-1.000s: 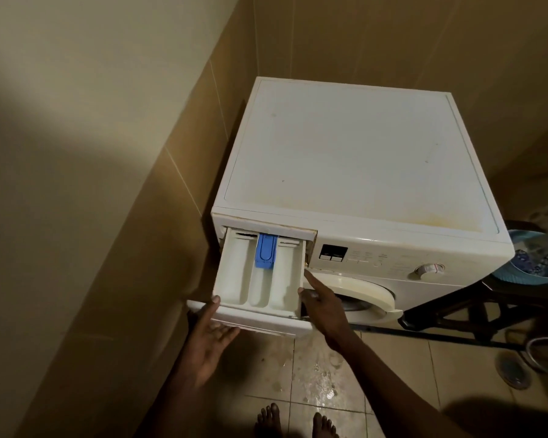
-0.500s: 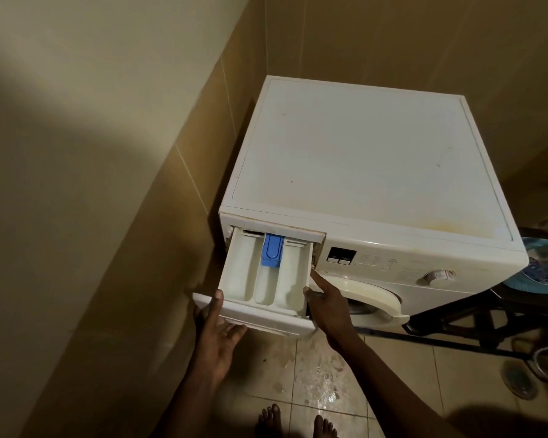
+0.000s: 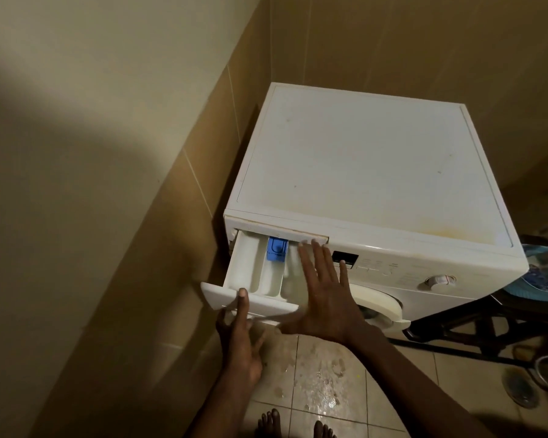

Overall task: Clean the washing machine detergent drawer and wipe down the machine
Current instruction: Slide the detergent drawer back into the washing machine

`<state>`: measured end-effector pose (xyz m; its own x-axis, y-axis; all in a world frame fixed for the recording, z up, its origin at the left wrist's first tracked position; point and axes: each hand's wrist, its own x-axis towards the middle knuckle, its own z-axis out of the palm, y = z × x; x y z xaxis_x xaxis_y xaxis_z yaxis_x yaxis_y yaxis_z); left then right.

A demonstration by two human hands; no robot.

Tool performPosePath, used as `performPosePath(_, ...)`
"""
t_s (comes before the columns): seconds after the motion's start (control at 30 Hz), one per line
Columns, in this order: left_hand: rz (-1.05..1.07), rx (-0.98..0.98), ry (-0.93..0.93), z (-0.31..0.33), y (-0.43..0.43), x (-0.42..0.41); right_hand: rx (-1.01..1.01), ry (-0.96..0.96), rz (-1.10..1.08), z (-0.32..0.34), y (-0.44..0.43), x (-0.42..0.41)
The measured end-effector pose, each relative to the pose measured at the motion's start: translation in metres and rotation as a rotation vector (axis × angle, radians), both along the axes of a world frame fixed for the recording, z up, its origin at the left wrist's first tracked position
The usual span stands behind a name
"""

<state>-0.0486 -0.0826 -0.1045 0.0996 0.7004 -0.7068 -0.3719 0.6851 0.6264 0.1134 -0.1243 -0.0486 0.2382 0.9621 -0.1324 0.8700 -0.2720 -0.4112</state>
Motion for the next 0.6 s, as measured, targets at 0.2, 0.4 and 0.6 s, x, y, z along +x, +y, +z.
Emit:
performPosePath(0.2, 0.068, -0.003, -0.073, 0.007, 0.008, 0.016, -0.106, -0.180, -0.025, -0.005, 0.018, 0.027)
performPosePath(0.4, 0.015, -0.032, -0.039, 0.010, 0.041, 0.040, -0.096, -0.204, -0.067, -0.004, 0.041, 0.047)
performPosePath(0.6, -0.046, -0.043, -0.075, 0.009, 0.069, 0.057, 0.005, -0.297, -0.125, -0.002, 0.057, 0.059)
